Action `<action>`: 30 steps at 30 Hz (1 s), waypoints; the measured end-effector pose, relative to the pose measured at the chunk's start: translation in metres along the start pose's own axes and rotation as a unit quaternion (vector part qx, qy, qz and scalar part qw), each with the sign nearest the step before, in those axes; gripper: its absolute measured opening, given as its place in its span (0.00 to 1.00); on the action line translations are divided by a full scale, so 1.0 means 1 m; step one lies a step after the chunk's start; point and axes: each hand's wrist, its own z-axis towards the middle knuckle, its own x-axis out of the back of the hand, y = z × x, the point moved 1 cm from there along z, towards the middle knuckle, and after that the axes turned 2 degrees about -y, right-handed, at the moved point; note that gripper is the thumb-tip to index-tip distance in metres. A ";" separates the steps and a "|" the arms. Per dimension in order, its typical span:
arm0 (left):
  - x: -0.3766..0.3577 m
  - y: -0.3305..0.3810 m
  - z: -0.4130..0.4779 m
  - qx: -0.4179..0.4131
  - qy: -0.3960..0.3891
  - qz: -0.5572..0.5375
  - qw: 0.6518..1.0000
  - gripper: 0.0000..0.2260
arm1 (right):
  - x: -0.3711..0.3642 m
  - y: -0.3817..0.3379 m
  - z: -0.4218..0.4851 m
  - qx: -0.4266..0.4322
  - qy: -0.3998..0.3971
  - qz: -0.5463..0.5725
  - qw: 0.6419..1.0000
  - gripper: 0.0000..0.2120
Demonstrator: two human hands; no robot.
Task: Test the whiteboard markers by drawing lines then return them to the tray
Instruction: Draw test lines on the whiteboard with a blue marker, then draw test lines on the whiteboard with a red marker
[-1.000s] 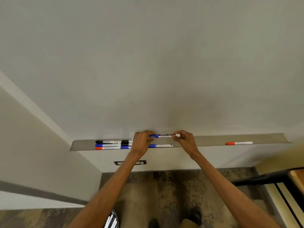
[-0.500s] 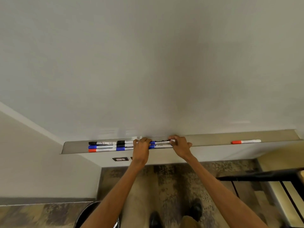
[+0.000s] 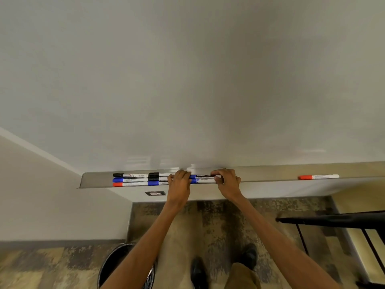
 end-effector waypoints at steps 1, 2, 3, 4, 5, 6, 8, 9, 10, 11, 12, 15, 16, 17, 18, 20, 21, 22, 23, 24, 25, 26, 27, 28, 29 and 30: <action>0.000 0.002 -0.001 0.004 0.005 -0.003 1.000 0.16 | 0.000 0.001 0.000 0.004 -0.002 0.003 1.000 0.12; 0.001 0.004 -0.001 0.006 0.011 -0.004 1.000 0.16 | 0.001 0.002 -0.001 0.007 -0.002 0.006 1.000 0.12; 0.001 0.007 -0.002 0.004 0.018 -0.004 1.000 0.16 | 0.003 0.003 -0.001 0.007 0.001 0.011 1.000 0.12; 0.000 0.011 -0.002 0.000 0.026 -0.004 1.000 0.16 | 0.005 0.005 -0.001 0.007 0.006 0.017 1.000 0.12; -0.001 0.015 -0.002 -0.005 0.031 -0.006 0.999 0.15 | 0.008 0.007 -0.002 0.005 0.014 0.024 1.000 0.12; -0.003 0.019 -0.002 -0.011 0.036 -0.011 0.999 0.15 | 0.013 0.008 -0.002 0.002 0.023 0.031 0.999 0.12; -0.007 0.030 0.001 -0.025 0.044 -0.022 0.998 0.13 | 0.023 0.014 -0.004 -0.011 0.039 0.045 0.998 0.13; -0.010 0.037 0.002 -0.031 0.047 -0.026 0.998 0.13 | 0.029 0.018 -0.004 -0.018 0.049 0.052 0.997 0.13; -0.013 0.045 0.004 -0.036 0.049 -0.028 0.998 0.12 | 0.036 0.022 -0.006 -0.024 0.058 0.058 0.996 0.12; -0.016 0.053 0.006 -0.040 0.050 -0.029 0.998 0.11 | 0.043 0.027 -0.007 -0.030 0.068 0.064 0.995 0.12; -0.019 0.062 0.008 -0.045 0.048 -0.030 0.997 0.11 | 0.051 0.032 -0.009 -0.034 0.077 0.068 0.994 0.11; -0.031 0.091 0.014 -0.071 0.041 -0.050 0.995 0.11 | 0.077 0.049 -0.015 -0.049 0.099 0.069 0.991 0.12; -0.035 0.101 0.016 -0.081 0.039 -0.057 0.994 0.11 | 0.086 0.056 -0.017 -0.054 0.106 0.064 0.991 0.12; -0.040 0.112 0.019 -0.090 0.038 -0.063 0.993 0.10 | 0.096 0.064 -0.020 -0.059 0.114 0.060 0.990 0.13; -0.044 0.124 0.021 -0.101 0.039 -0.068 0.992 0.10 | 0.107 0.072 -0.024 -0.062 0.125 0.057 0.989 0.14; -0.054 0.149 0.026 -0.118 0.033 -0.078 0.989 0.10 | 0.129 0.089 -0.031 -0.060 0.152 0.054 0.985 0.15; -0.059 0.162 0.028 -0.125 0.029 -0.083 0.988 0.10 | 0.141 0.097 -0.034 -0.056 0.165 0.051 0.983 0.16; -0.065 0.175 0.031 -0.131 0.025 -0.089 0.987 0.11 | 0.155 0.107 -0.038 -0.056 0.176 0.044 0.982 0.17; -0.071 0.188 0.033 -0.135 0.020 -0.095 0.986 0.11 | 0.169 0.116 -0.040 -0.064 0.182 0.033 0.981 0.18; -0.077 0.201 0.035 -0.138 0.014 -0.100 0.985 0.11 | 0.183 0.125 -0.043 -0.078 0.183 0.017 0.980 0.19; -0.083 0.214 0.037 -0.141 0.005 -0.103 0.985 0.12 | 0.196 0.135 -0.045 -0.091 0.182 0.000 0.979 0.20; -0.089 0.228 0.039 -0.146 -0.005 -0.104 0.984 0.12 | 0.207 0.145 -0.048 -0.102 0.176 -0.019 0.979 0.21; -0.094 0.241 0.040 -0.150 -0.016 -0.104 0.983 0.13 | 0.217 0.155 -0.050 -0.111 0.163 -0.037 0.980 0.21; -0.099 0.255 0.042 -0.154 -0.028 -0.104 0.982 0.13 | 0.225 0.166 -0.053 -0.119 0.144 -0.058 0.981 0.21; -0.104 0.268 0.044 -0.156 -0.044 -0.104 0.981 0.14 | 0.232 0.176 -0.055 -0.124 0.121 -0.086 0.981 0.21; -0.109 0.282 0.046 -0.158 -0.062 -0.103 0.980 0.15 | 0.238 0.186 -0.057 -0.127 0.097 -0.116 0.980 0.22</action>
